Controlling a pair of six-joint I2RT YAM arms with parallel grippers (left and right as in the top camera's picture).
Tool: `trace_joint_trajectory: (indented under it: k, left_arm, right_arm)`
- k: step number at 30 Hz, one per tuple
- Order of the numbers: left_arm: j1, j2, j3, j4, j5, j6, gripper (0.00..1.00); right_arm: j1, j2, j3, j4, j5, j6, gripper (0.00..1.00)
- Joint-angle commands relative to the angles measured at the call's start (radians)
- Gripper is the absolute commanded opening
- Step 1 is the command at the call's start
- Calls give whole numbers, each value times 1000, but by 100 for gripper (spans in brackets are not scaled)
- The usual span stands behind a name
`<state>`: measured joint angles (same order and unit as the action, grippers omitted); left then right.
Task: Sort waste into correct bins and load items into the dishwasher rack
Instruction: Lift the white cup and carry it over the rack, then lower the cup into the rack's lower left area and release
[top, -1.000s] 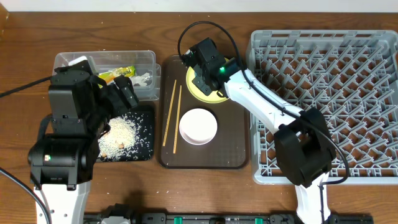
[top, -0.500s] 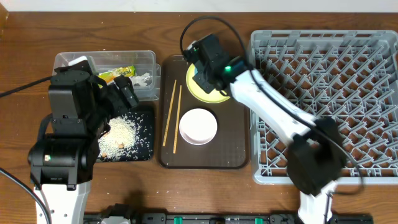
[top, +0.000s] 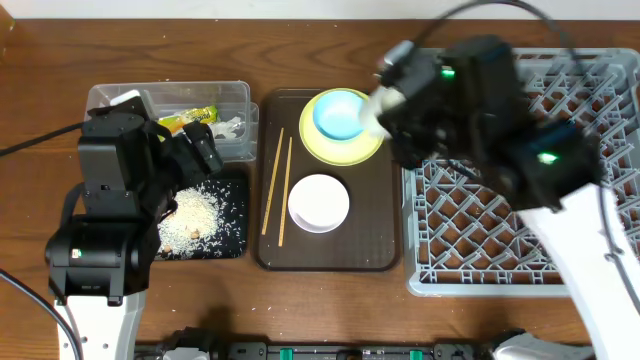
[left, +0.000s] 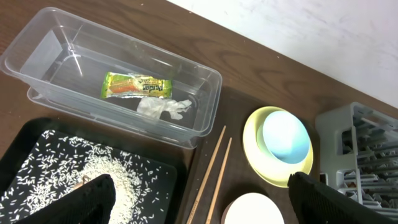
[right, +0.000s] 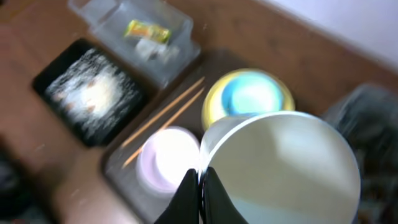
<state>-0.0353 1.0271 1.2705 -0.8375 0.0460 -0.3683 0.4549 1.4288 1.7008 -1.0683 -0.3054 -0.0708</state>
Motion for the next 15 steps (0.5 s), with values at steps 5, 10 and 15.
trace_joint_trajectory:
  k: [5,10,15]
  left_arm:
    - [4,5,14,0,-2,9,91]
    - [4,5,14,0,-2,9,91]
    - [4,5,14,0,-2,9,91]
  right_arm:
    - [-153,-72,-2,-244,-333,21,1]
    - [-204,-82,-7,-426,-503,-105,1]
    - [-248,-100,-61,-429,-625,-129,1]
